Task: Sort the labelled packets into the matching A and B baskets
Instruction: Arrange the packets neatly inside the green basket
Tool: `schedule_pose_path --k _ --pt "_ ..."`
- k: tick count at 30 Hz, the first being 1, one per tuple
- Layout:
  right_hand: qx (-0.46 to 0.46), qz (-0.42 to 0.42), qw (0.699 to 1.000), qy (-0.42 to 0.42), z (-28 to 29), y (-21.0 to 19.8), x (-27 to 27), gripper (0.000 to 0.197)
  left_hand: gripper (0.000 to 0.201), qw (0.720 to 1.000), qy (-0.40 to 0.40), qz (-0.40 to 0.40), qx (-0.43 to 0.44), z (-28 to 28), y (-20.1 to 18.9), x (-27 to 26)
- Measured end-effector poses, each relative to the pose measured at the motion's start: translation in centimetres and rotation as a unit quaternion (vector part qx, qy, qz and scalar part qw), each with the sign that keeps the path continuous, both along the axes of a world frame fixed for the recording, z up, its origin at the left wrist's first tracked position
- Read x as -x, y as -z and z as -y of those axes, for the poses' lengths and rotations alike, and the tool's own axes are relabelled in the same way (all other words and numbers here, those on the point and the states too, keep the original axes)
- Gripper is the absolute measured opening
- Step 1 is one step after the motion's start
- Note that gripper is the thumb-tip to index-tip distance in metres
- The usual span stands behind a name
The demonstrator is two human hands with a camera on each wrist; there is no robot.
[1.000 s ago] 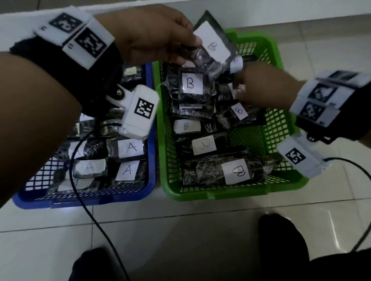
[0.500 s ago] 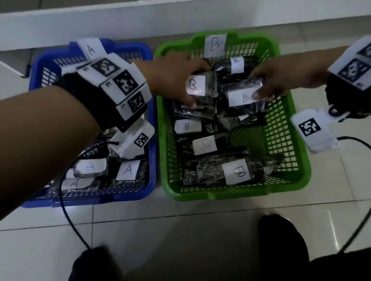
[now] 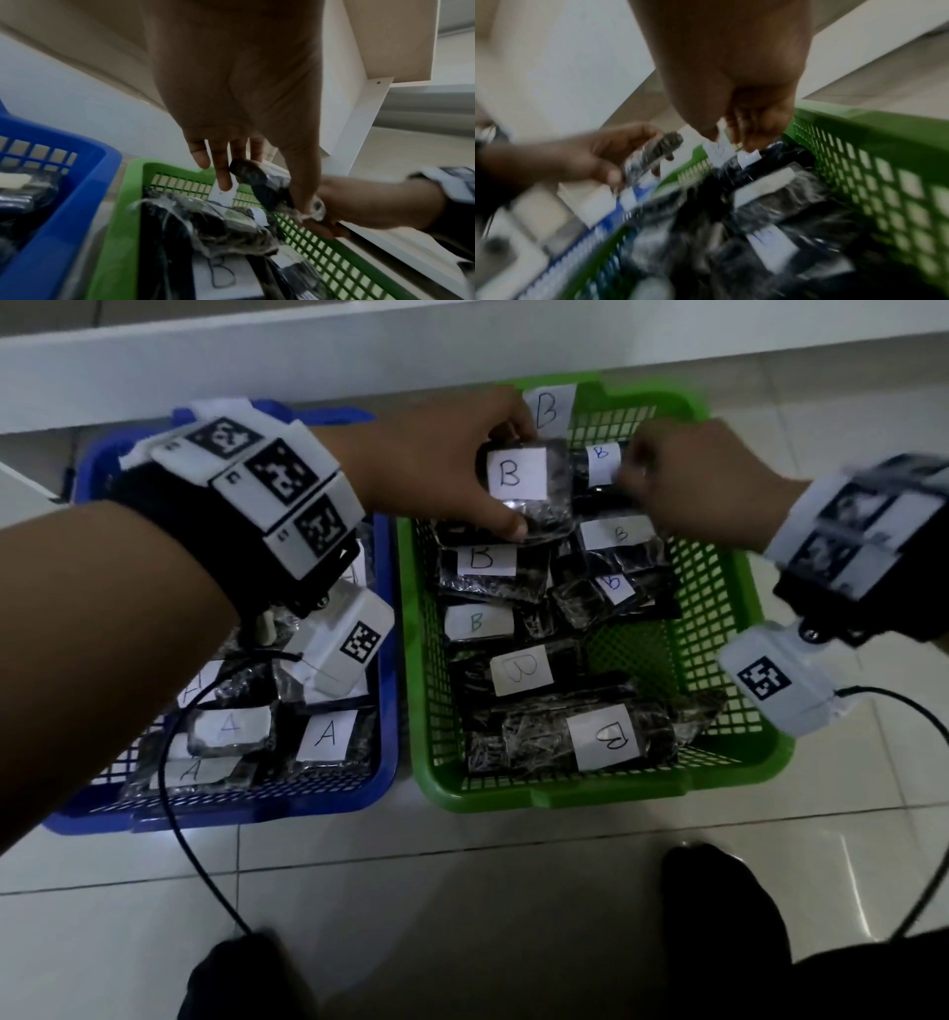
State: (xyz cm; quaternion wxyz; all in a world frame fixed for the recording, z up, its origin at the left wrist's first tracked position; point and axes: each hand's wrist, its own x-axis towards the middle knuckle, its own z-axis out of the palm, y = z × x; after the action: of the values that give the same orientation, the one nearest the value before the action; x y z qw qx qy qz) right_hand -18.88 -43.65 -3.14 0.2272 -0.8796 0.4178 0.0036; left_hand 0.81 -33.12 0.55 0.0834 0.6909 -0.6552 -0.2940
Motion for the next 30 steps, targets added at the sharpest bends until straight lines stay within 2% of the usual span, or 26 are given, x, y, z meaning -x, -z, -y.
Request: schedule_pose_path --k 1,2,3,4,5,6,8,9,10,12,14,16,20,23,26,28,30 --pt "-0.124 0.083 0.988 0.045 -0.1 -1.0 -0.3 0.034 0.071 1.0 -0.002 0.0 0.019 0.0 0.1 0.4" --pt "-0.265 0.145 0.95 0.076 -0.2 -2.0 -0.5 0.039 0.073 0.999 -0.006 -0.001 0.038 0.0 0.2 0.8" --pt "-0.369 0.167 0.911 0.08 -0.4 -2.9 -0.7 0.041 0.074 0.998 -0.009 -0.003 0.059 0.0 0.4 1.4" --pt "-0.421 0.165 0.89 0.063 -0.3 -3.4 -0.8 0.039 0.076 0.997 -0.012 -0.01 0.075 -0.1 0.6 1.9" --pt "-0.442 0.157 0.882 0.04 -0.2 -3.6 -0.8 0.036 0.078 0.996 -0.015 -0.021 0.083 -0.2 0.8 2.5" --pt "-0.434 0.142 0.89 0.027 0.0 -3.4 -0.8 0.034 0.082 0.996 -0.015 -0.033 0.081 -0.2 1.1 3.0" --pt "-0.336 0.081 0.939 0.0 0.1 -3.0 -0.4 0.032 0.091 0.998 0.003 -0.017 0.053 -0.3 1.6 3.1" --pt "-0.259 0.03 0.965 -0.031 0.2 -2.7 -0.2 0.029 0.095 0.999 0.02 0.031 0.029 -0.2 1.9 2.7" --pt "-0.196 -0.029 0.977 -0.074 0.1 -2.4 0.1 0.027 0.098 0.995 0.032 0.097 -0.001 -0.2 2.1 2.0" --pt "-0.134 -0.127 0.973 -0.138 -0.1 -1.6 0.6 0.025 0.095 0.981 0.032 0.182 -0.065 0.0 2.5 0.3" --pt "-0.107 -0.169 0.97 -0.139 -0.2 -0.8 0.9 0.035 0.082 0.983 0.022 0.161 -0.091 -0.1 2.7 -1.1" --pt "-0.103 -0.168 0.973 -0.119 -0.1 -0.4 1.1 0.043 0.074 0.989 0.012 0.128 -0.078 -0.2 2.9 -1.9" --pt "-0.101 -0.18 0.973 -0.108 0.3 -0.2 1.3 0.042 0.073 0.994 -0.025 0.091 -0.046 -0.1 2.9 -2.7" --pt "-0.088 -0.188 0.972 -0.107 0.5 -0.5 0.9 0.041 0.073 0.993 -0.079 0.078 0.031 0.4 2.4 -3.7" --pt "-0.125 -0.097 0.986 -0.051 1.0 -1.1 0.5 0.031 0.069 0.985 -0.113 0.096 0.088 0.8 2.5 -4.2" --pt "-0.151 -0.008 0.988 0.016 1.6 -1.7 0.3 0.032 0.067 0.985 -0.119 0.098 0.076 0.8 3.3 -4.1" --pt "-0.146 0.018 0.988 0.042 2.0 -2.1 0.2 0.04 0.065 0.988 -0.098 0.107 0.055 0.5 4.3 -3.6"
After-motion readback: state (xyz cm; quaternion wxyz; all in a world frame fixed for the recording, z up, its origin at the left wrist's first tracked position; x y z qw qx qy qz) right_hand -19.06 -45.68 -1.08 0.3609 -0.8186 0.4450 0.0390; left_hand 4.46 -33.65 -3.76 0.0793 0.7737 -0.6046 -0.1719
